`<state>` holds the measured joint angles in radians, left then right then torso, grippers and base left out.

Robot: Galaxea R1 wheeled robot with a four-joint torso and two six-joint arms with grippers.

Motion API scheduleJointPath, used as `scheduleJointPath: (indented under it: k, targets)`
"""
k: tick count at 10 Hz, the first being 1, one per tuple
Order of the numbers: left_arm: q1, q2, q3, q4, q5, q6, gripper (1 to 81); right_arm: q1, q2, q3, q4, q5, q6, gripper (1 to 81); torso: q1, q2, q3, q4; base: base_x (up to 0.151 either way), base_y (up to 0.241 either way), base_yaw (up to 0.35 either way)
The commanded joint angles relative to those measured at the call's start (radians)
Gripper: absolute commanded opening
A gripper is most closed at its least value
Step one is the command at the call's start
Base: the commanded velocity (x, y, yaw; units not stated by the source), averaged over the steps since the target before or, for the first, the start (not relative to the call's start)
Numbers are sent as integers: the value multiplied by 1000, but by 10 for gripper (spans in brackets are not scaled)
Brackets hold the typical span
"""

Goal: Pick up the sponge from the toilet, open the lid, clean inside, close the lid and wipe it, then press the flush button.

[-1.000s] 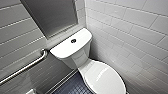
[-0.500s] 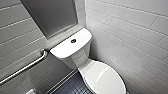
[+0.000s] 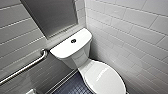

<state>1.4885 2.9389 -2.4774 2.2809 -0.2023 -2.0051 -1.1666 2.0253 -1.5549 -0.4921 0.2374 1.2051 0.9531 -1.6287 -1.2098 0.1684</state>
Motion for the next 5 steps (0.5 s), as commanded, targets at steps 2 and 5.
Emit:
scheduleJointPath:
  k: [2,5]
  targets:
    - [28,-12,5,12,14,6,811,38,-63,47,-52,3,-2,10,0,0,0,0,0,0,0]
    - [28,-10,5,11,14,6,811,60,-77,72,-69,37,-2,10,0,0,0,0,0,0,0]
